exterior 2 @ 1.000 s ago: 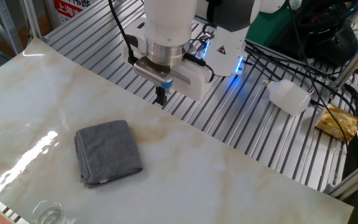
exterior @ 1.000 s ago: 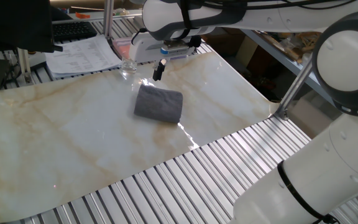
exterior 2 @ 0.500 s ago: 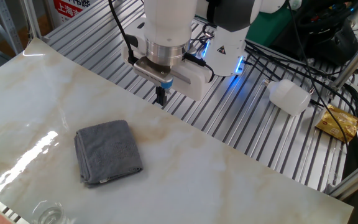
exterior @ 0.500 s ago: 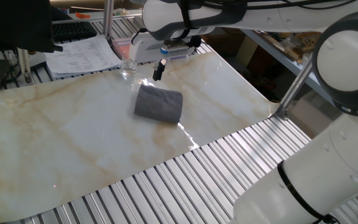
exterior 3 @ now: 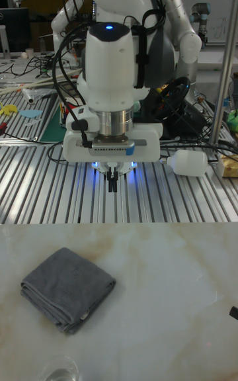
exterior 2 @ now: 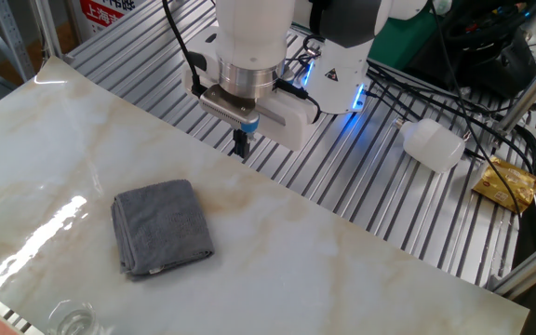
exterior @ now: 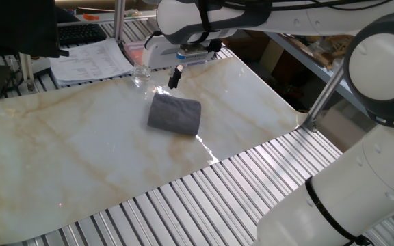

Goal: Clean the tabletop with a sponge

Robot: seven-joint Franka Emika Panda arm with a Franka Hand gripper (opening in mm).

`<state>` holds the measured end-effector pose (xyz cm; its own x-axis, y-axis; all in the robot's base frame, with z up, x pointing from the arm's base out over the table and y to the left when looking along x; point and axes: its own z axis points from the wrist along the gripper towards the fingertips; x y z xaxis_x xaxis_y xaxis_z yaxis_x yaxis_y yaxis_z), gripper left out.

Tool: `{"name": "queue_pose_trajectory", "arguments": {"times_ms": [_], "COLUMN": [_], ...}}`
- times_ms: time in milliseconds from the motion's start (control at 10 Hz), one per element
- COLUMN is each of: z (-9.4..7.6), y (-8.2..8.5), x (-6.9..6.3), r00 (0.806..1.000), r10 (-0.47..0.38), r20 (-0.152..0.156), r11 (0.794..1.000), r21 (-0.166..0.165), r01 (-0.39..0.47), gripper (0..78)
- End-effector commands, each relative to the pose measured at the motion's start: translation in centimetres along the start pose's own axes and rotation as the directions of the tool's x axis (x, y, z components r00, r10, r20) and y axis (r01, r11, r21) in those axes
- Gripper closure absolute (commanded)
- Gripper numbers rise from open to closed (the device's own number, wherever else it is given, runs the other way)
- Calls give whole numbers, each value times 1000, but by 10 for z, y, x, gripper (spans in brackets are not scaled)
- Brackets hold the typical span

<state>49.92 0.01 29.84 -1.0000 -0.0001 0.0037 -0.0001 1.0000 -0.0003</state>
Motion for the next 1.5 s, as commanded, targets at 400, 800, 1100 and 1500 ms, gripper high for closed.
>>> {"name": "queue_pose_trajectory", "arguments": {"times_ms": [400, 800, 1100, 1500], "z": [0, 2, 9, 19], "y": [0, -3, -14, -31], "x": [0, -1, -6, -12], "r00": [993, 993, 994, 995], "r10": [50, 51, 33, 16], "r20": [-107, -108, -107, -96], "r11": [998, 998, 999, 999], "r21": [45, 42, 41, 41], "r01": [-45, -47, -29, -12], "gripper": [776, 776, 776, 776]}}
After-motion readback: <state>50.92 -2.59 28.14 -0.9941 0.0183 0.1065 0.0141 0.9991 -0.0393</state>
